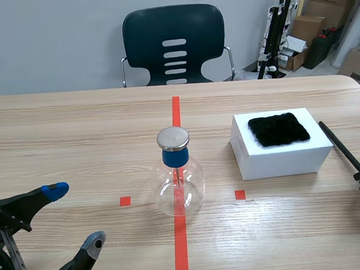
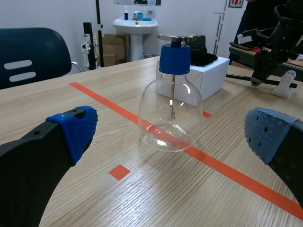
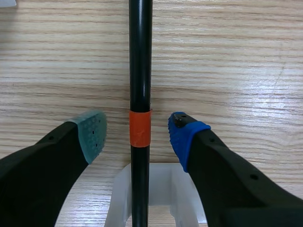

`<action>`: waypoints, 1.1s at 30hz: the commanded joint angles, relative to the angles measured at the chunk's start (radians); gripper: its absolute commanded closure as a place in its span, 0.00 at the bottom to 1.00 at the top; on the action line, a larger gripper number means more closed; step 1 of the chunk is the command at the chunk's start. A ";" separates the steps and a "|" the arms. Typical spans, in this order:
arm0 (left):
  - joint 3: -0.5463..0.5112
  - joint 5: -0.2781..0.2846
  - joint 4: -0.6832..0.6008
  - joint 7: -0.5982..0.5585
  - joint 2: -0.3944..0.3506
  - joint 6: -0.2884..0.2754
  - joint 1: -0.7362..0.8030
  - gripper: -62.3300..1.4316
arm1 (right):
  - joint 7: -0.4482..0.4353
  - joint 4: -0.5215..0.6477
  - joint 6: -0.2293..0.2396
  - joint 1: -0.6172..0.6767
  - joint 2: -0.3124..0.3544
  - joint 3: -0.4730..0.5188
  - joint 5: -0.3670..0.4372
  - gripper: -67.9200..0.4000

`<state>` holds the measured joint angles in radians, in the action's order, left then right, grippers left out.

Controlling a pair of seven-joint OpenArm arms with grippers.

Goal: Do the electroscope experiment. pick up the black charging rod

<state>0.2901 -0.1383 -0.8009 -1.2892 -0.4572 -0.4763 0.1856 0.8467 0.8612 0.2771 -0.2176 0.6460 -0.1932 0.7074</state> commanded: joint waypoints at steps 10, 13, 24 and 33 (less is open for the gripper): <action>-0.008 0.011 -0.020 -0.016 -0.009 -0.006 -0.003 0.00 | 0.000 0.012 0.000 -0.015 0.030 0.000 0.004 0.76; -0.008 0.011 -0.020 -0.016 -0.009 -0.006 -0.003 0.00 | 0.000 0.012 0.000 -0.015 0.030 0.000 0.004 0.81; -0.008 0.011 -0.020 -0.016 -0.009 -0.006 -0.003 0.00 | 0.000 0.012 0.000 -0.015 0.030 0.000 0.004 0.99; -0.008 0.011 -0.020 -0.016 -0.009 -0.006 -0.003 0.00 | -0.043 0.012 0.001 -0.015 0.033 0.000 0.005 0.99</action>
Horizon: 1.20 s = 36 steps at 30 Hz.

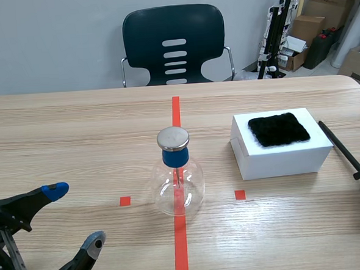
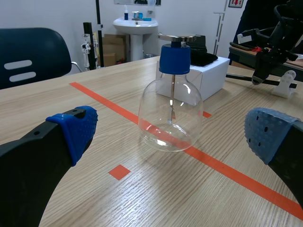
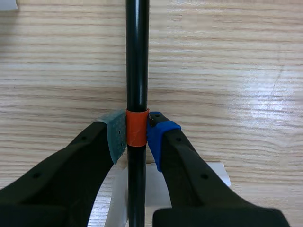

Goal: Do the electroscope experiment. pick up the black charging rod

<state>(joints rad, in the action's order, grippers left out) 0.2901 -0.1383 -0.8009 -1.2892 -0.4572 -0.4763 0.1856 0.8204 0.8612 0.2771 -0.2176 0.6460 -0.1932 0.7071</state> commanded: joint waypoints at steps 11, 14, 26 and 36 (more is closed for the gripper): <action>-0.008 0.011 -0.020 -0.017 -0.009 -0.006 -0.003 0.00 | -0.026 0.050 0.001 0.020 0.081 0.000 0.060 0.99; -0.008 0.011 -0.020 -0.017 -0.009 -0.006 -0.003 0.00 | -0.004 0.089 0.000 0.039 0.101 0.000 0.080 0.99; -0.008 0.011 -0.020 -0.020 -0.009 -0.006 -0.003 0.00 | -0.024 0.467 -0.183 0.313 0.253 0.047 0.196 0.98; -0.008 0.011 -0.020 -0.020 -0.009 -0.006 -0.003 0.00 | -0.251 0.874 -0.372 0.895 0.345 0.386 0.209 0.98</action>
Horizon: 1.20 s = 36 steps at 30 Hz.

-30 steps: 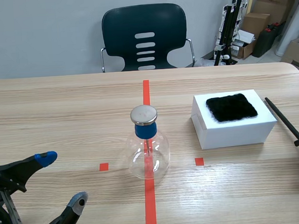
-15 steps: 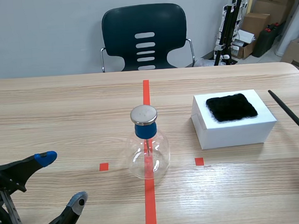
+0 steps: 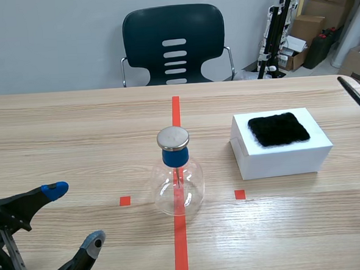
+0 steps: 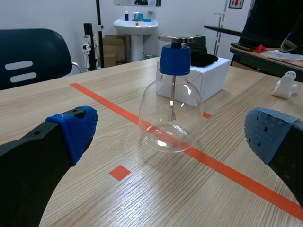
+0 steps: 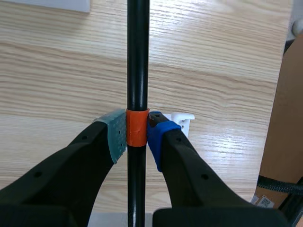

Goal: Do the electroscope experiment. pick up the black charging rod

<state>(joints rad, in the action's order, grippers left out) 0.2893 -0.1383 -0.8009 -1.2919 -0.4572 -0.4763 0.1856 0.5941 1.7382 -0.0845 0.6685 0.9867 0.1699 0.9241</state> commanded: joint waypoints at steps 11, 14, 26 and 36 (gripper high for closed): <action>-0.007 0.011 -0.020 -0.017 -0.009 -0.006 -0.003 0.00 | -0.407 0.375 -0.185 0.436 -0.237 0.303 -0.514 0.98; -0.007 0.011 -0.020 -0.017 -0.009 -0.006 -0.003 0.00 | -0.522 0.433 -0.149 0.434 -0.377 0.300 -0.735 0.98; -0.007 0.011 -0.020 -0.017 -0.009 -0.006 -0.003 0.00 | -0.801 0.447 -0.096 0.344 -0.607 0.172 -1.329 0.98; -0.007 0.011 -0.020 -0.017 -0.009 -0.006 -0.003 0.00 | -1.174 0.257 -0.328 0.311 -0.811 0.092 -1.708 0.98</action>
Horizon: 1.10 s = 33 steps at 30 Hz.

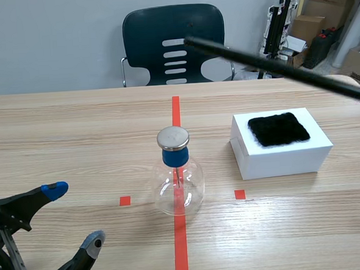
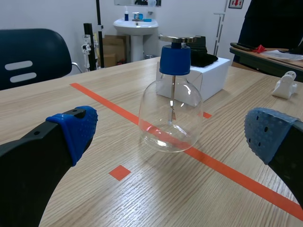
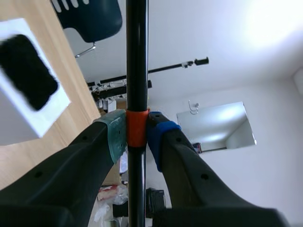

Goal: Do the electroscope experiment. pick up the black charging rod

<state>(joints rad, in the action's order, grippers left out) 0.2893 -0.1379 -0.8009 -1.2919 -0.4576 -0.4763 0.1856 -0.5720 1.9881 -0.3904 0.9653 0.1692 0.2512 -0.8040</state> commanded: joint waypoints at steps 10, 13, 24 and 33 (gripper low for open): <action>-0.007 0.010 -0.020 -0.017 -0.008 -0.006 -0.003 0.00 | -0.222 -0.113 -0.198 0.127 -0.014 0.011 0.021 0.98; -0.007 0.010 -0.020 -0.017 -0.008 -0.006 -0.003 0.00 | -0.248 -0.148 -0.231 0.134 -0.014 0.011 0.021 0.98; -0.007 0.010 -0.020 -0.017 -0.008 -0.006 -0.003 0.00 | -0.340 -0.237 -0.320 0.158 -0.014 0.011 0.023 0.98; -0.007 0.010 -0.020 -0.017 -0.008 -0.006 -0.003 0.00 | -0.422 -0.236 -0.364 0.159 -0.014 0.011 0.060 0.98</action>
<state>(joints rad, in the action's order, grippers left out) 0.2893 -0.1379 -0.8009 -1.2919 -0.4572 -0.4763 0.1856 -0.9882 1.7298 -0.7258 1.1175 0.1448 0.2539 -0.7578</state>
